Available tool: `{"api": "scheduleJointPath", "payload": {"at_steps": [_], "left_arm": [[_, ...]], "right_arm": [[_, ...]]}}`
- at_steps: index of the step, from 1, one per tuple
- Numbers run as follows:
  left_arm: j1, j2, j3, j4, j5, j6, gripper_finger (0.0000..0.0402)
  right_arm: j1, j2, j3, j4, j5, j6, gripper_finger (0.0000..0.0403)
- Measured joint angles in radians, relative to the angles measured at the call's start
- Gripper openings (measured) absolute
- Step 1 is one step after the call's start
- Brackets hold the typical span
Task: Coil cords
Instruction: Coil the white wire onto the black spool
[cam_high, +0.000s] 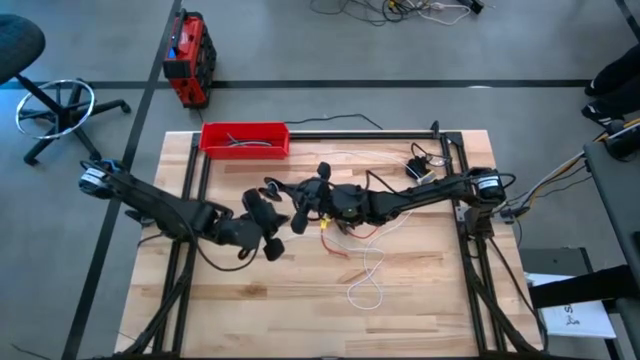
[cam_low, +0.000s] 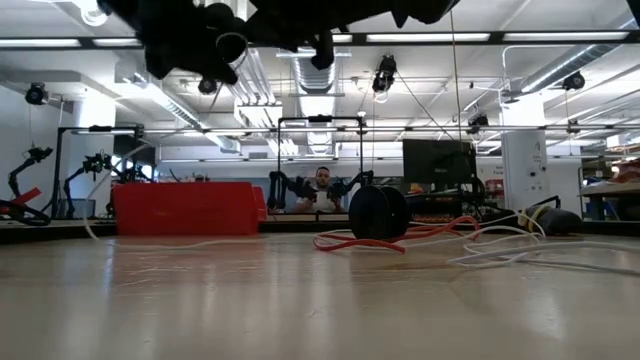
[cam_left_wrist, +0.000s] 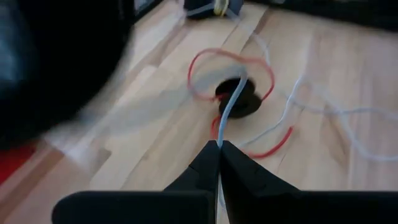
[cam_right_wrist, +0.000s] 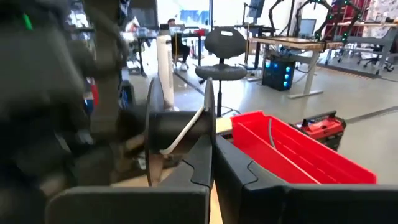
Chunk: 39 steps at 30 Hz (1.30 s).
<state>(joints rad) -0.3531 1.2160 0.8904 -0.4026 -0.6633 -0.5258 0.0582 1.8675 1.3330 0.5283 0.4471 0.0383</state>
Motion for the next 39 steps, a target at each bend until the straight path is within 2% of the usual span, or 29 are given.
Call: {"api": "scheduleJointPath", "payload": {"at_steps": [7, 11, 18, 25, 28, 34, 39], "left_arm": [[0.0, -0.002, 0.166, -0.153, 0.031, 0.036, 0.0], [0.0, -0.002, 0.216, -0.193, 0.062, 0.047, 0.0], [-0.002, -0.002, 0.186, -0.127, 0.084, 0.075, 0.0], [0.002, 0.001, 0.176, 0.024, 0.216, 0.151, 0.0], [0.002, -0.003, 0.177, 0.035, 0.229, 0.151, 0.0], [0.009, -0.025, 0.179, 0.069, 0.234, 0.119, 0.0], [0.011, -0.074, 0.182, 0.044, 0.229, 0.115, 0.0]], "right_arm": [[0.0, 0.002, -0.003, -0.096, -0.001, -0.035, 0.0], [0.0, 0.001, -0.002, -0.094, -0.001, -0.031, 0.0], [0.0, -0.008, 0.002, -0.105, -0.01, -0.063, 0.0], [0.0, -0.007, 0.005, -0.197, -0.024, -0.102, 0.0], [0.0, -0.009, 0.007, -0.205, -0.045, -0.134, 0.0], [-0.002, -0.007, 0.006, -0.235, -0.159, -0.193, 0.0], [0.0, -0.006, 0.004, -0.351, -0.167, -0.24, 0.0]]}}
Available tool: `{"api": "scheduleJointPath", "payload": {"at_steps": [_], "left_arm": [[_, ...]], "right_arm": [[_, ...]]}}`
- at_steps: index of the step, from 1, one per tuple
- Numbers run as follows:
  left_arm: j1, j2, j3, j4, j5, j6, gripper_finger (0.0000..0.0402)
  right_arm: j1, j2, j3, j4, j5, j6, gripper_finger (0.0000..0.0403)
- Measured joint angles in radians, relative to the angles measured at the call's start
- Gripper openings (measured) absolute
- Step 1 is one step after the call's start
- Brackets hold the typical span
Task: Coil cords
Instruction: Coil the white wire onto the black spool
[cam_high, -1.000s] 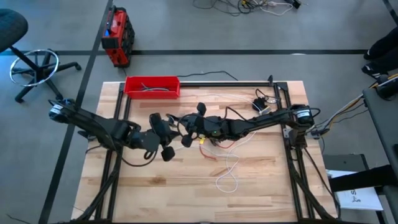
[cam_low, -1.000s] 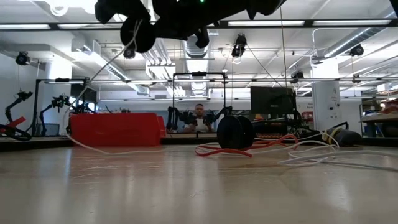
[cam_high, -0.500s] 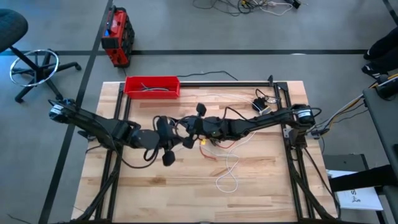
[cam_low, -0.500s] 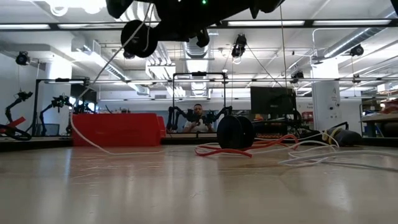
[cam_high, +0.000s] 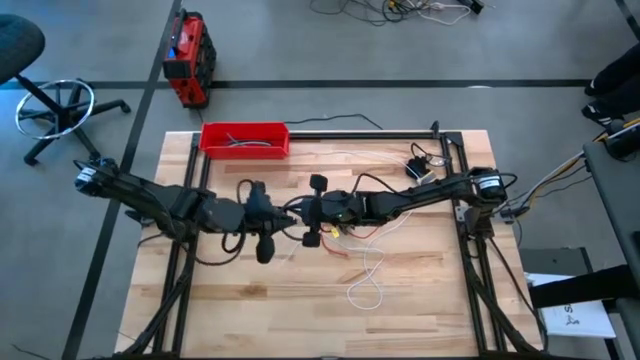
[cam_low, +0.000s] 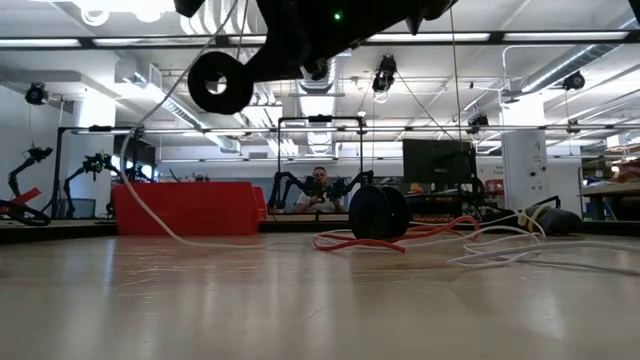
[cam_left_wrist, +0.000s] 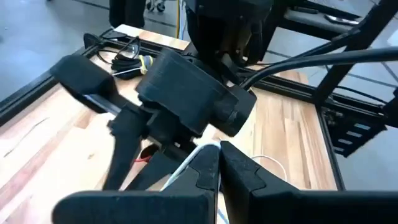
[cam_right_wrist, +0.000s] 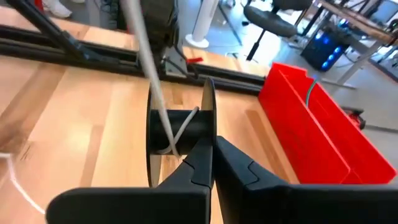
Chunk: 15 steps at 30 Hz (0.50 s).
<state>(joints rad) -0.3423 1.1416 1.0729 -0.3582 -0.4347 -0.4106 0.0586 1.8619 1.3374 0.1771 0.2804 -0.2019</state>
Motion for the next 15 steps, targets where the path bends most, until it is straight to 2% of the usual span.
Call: {"api": "scheduleJointPath", "payload": {"at_steps": [9, 12, 15], "left_arm": [[-0.006, -0.163, 0.0, -0.324, 0.0, -0.067, 0.0], [-0.012, -0.202, -0.004, -0.429, -0.002, -0.103, 0.0], [-0.017, -0.238, -0.019, -0.46, -0.022, -0.106, 0.0]], "right_arm": [[0.0, -0.04, -0.001, -0.095, -0.001, -0.002, 0.0], [0.001, -0.075, -0.002, -0.138, -0.038, -0.001, 0.0], [0.001, -0.112, -0.006, -0.136, -0.1, 0.001, 0.0]]}}
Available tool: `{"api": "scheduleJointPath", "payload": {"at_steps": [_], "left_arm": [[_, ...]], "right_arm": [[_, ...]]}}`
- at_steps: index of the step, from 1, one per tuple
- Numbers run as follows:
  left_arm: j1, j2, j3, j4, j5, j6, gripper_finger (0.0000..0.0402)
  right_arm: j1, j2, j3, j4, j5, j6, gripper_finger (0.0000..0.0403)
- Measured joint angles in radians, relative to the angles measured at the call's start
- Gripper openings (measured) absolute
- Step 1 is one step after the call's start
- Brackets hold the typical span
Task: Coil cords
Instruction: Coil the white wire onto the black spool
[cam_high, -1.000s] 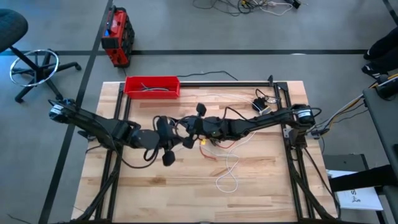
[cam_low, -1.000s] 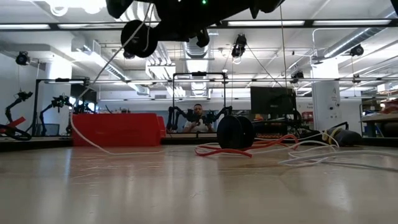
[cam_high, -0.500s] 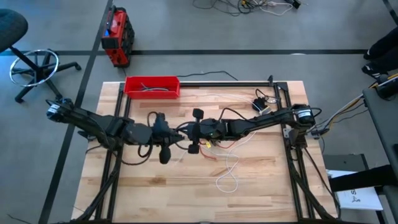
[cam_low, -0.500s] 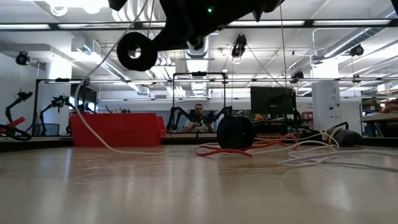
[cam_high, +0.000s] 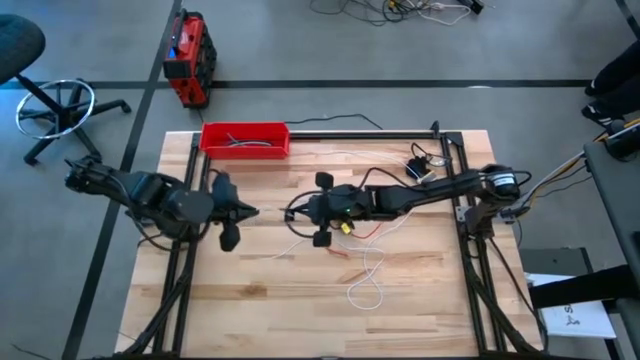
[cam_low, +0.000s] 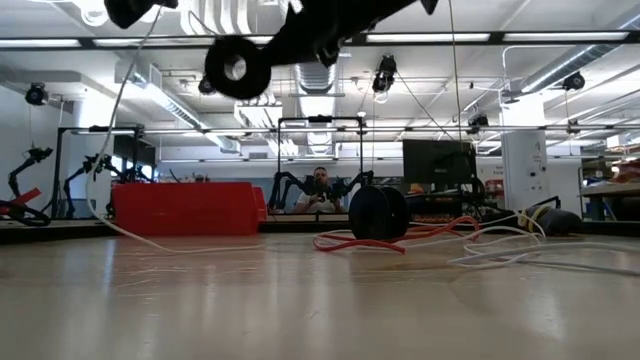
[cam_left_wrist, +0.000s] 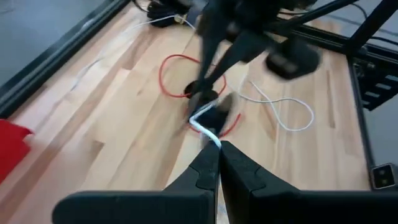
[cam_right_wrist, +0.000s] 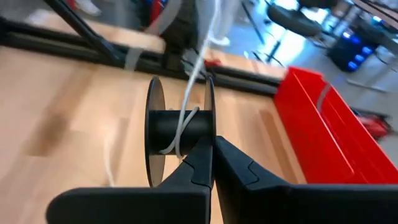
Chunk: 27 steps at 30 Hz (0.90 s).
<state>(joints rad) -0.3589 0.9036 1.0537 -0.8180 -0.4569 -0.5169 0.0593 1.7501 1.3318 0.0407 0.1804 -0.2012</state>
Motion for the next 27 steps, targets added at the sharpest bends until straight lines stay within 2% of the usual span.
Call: {"api": "scheduleJointPath", "payload": {"at_steps": [5, 11, 20, 25, 27], "left_arm": [[-0.001, -0.036, -0.082, 0.061, -0.028, 0.007, 0.0], [-0.002, -0.056, -0.245, 0.29, 0.001, 0.036, 0.0], [-0.009, -0.081, -0.394, 0.558, 0.028, 0.064, 0.0], [-0.009, -0.072, -0.469, 0.752, -0.004, 0.119, 0.0], [-0.008, -0.06, -0.5, 0.854, -0.025, 0.153, 0.0]], "right_arm": [[0.0, -0.044, -0.004, 0.044, -0.132, -0.001, 0.0], [0.001, -0.081, -0.011, 0.123, -0.188, 0.015, 0.0], [-0.011, -0.1, -0.013, 0.119, -0.127, 0.075, 0.0], [-0.011, -0.077, -0.013, 0.295, -0.12, 0.131, 0.0], [-0.009, -0.055, -0.013, 0.366, -0.07, 0.153, 0.0]]}}
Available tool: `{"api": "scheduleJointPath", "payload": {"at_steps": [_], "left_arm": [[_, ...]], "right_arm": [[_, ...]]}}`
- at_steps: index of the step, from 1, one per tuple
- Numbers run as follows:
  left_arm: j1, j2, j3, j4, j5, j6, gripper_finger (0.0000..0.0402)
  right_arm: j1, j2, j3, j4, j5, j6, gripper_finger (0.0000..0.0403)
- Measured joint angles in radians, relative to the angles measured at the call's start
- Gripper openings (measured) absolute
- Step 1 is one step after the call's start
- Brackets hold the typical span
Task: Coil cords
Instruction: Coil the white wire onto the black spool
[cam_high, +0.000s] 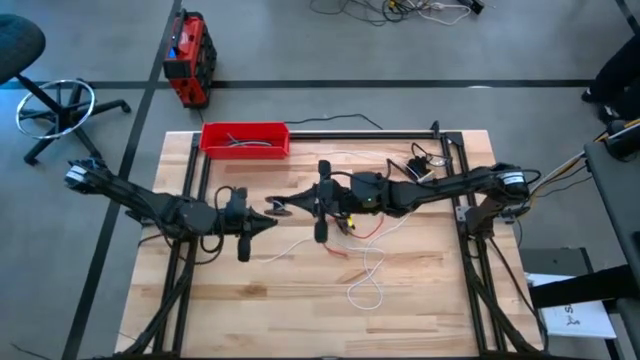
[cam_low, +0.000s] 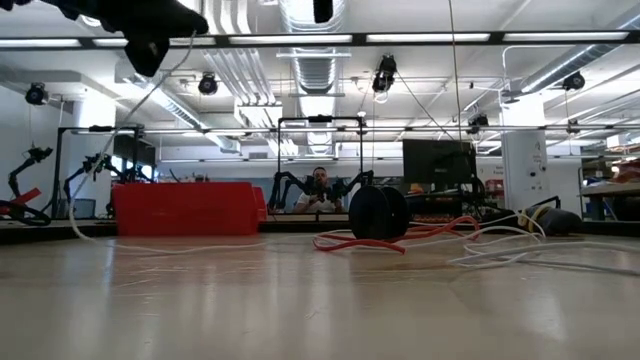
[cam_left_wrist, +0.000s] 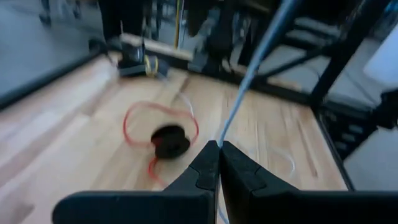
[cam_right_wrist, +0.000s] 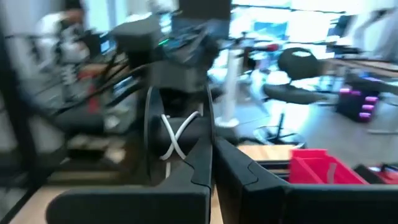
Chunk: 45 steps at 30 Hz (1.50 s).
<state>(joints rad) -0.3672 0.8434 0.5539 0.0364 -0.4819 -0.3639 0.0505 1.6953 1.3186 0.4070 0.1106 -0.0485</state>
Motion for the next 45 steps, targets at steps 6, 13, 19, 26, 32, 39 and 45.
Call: {"api": "scheduleJointPath", "payload": {"at_steps": [6, 13, 19, 26, 32, 39, 45], "left_arm": [[0.005, 0.055, -0.064, 0.29, -0.085, 0.102, 0.0], [0.023, 0.138, -0.071, 0.365, -0.231, 0.121, 0.0], [0.036, 0.179, -0.022, 0.364, -0.25, 0.123, 0.0], [0.037, 0.197, 0.07, 0.234, -0.253, 0.08, 0.0], [0.037, 0.192, 0.232, -0.157, -0.226, -0.038, 0.0006], [0.034, 0.193, 0.326, -0.211, -0.174, -0.006, 0.0022], [0.034, 0.176, 0.328, -0.195, -0.174, 0.023, 0.0031]], "right_arm": [[0.004, 0.089, 0.0, 0.195, 0.205, 0.108, 0.0], [0.004, 0.172, 0.001, 0.288, 0.323, 0.164, 0.0], [0.007, 0.187, 0.001, 0.24, 0.435, 0.101, 0.0], [0.008, 0.183, 0.005, 0.138, 0.48, 0.053, 0.0], [0.008, 0.183, 0.005, 0.036, 0.454, 0.061, 0.0], [0.003, 0.19, -0.002, -0.021, 0.447, 0.061, 0.0], [0.008, 0.187, -0.001, -0.023, 0.435, 0.063, 0.0]]}}
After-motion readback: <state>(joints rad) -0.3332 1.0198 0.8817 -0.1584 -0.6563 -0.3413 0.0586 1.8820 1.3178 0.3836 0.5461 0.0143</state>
